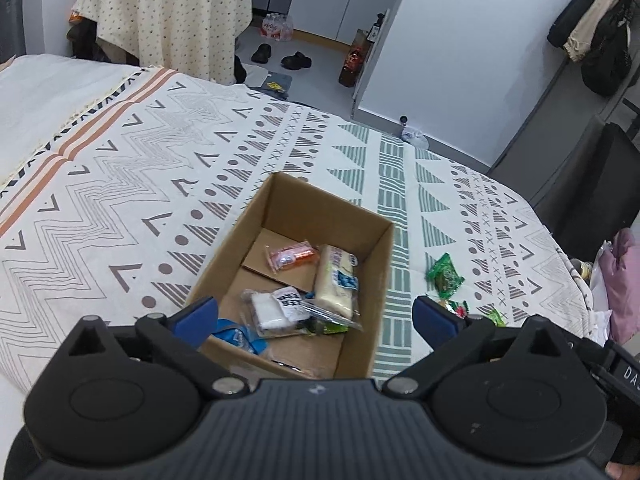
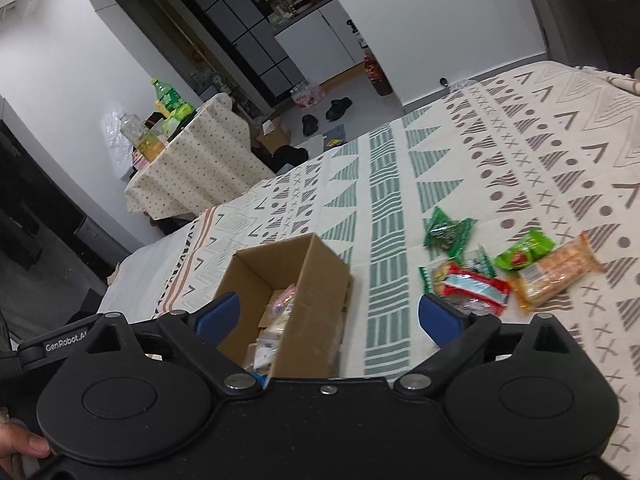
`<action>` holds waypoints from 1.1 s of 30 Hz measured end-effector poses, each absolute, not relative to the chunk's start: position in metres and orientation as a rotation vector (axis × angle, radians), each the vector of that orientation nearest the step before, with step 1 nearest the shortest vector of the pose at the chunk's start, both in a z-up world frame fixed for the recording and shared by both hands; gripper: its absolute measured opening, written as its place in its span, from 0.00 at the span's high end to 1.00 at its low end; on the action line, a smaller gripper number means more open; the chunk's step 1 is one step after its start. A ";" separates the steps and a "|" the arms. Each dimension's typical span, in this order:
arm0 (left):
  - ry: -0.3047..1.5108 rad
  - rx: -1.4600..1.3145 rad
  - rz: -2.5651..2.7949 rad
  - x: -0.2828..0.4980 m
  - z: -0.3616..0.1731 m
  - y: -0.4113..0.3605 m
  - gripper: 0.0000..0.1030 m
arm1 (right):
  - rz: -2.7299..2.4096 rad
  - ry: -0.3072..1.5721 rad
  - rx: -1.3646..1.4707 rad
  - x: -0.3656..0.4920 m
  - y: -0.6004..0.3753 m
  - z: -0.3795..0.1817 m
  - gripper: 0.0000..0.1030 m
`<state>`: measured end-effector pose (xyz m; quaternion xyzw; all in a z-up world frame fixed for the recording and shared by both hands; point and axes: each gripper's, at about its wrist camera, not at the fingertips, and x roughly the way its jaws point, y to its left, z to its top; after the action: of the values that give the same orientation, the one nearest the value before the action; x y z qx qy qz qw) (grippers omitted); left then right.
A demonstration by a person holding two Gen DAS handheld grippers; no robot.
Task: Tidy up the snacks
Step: 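Move both tools back toward the snack pile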
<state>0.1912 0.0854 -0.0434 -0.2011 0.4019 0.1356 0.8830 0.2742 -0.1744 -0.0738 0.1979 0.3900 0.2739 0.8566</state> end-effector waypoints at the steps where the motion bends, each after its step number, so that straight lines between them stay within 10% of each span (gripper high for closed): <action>1: 0.836 -0.416 0.279 0.191 -0.042 0.082 0.00 | 0.568 0.819 0.408 0.274 -0.179 -0.073 0.06; 33: 0.839 -0.331 0.095 0.237 -0.077 -0.041 0.09 | 0.391 0.901 0.571 0.303 -0.298 -0.121 0.20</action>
<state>0.2372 -0.0414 -0.0774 -0.1601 0.4054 0.0461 0.8988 0.3033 -0.2983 -0.1206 0.2702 0.4266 0.1851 0.8431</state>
